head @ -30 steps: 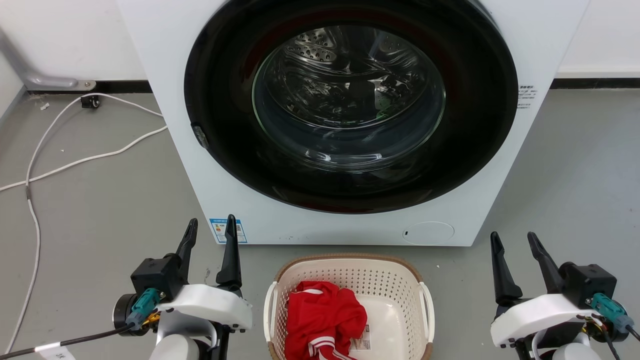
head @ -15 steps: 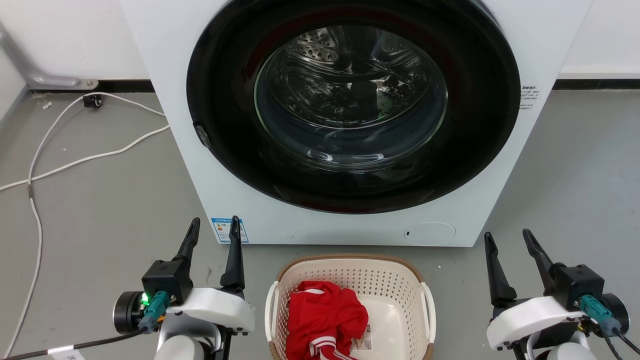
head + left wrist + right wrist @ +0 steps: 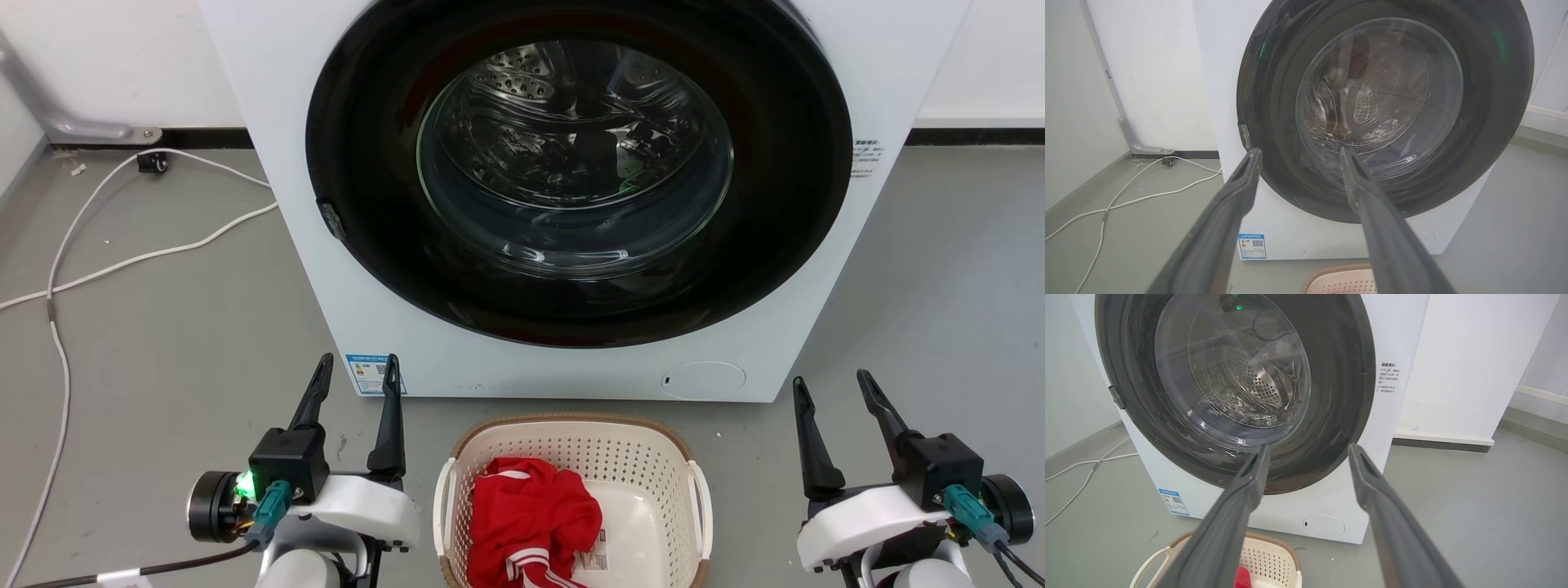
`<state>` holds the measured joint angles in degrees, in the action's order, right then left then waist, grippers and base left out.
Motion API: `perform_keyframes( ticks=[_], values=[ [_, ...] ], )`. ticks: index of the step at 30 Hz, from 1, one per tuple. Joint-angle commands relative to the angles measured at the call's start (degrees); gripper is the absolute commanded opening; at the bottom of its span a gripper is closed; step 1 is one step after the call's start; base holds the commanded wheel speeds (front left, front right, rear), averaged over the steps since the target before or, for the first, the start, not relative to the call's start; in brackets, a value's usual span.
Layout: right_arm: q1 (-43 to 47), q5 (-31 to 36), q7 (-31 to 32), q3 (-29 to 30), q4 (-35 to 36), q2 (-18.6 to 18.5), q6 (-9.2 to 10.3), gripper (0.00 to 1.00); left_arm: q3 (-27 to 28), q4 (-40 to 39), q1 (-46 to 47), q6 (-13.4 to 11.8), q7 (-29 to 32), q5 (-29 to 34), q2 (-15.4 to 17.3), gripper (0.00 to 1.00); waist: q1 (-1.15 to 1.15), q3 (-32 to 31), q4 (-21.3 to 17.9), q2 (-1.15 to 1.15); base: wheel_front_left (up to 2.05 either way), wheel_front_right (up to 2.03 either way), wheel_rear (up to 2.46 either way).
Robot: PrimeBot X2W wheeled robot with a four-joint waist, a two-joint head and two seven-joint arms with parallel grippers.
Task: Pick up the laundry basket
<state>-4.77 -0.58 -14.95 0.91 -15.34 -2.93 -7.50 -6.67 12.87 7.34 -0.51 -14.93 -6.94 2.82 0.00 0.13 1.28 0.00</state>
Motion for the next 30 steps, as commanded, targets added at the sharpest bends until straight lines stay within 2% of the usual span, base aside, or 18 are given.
perform_keyframes(
  ticks=[1, 20, 24, 30],
  values=[
    [0.1, 0.1, -0.3, 0.0, 0.2, 0.1, 0.02, 1.0, 0.0, 0.2, 0.6, -0.2, -0.3, 0.1, 0.1, 1.0, 0.0, 0.0, 0.0, 0.0, 0.0, 0.0, 0.0],
    [-0.2, -1.4, -0.3, 0.5, -0.2, 0.1, 0.02, 1.0, 0.0, 0.9, 1.2, -0.2, -0.3, -0.2, 0.1, 1.0, 0.0, 0.5, 0.3, 0.0, 0.0, 0.0, 0.0],
    [-1.3, -1.9, 0.6, 0.3, -1.5, 0.1, 0.02, 1.0, -0.5, 3.0, 2.0, 0.2, -0.3, -1.0, 0.1, 1.0, 0.0, 2.5, 0.4, 0.0, 0.0, 0.0, 0.0],
    [-4.0, -2.4, 0.9, -0.5, -5.9, 0.1, 0.02, 1.0, -0.6, 10.6, 4.4, 1.0, -0.3, -2.9, 0.1, 1.0, 0.0, 8.4, -0.2, 0.0, 0.0, 0.0, 0.0]
  ],
)
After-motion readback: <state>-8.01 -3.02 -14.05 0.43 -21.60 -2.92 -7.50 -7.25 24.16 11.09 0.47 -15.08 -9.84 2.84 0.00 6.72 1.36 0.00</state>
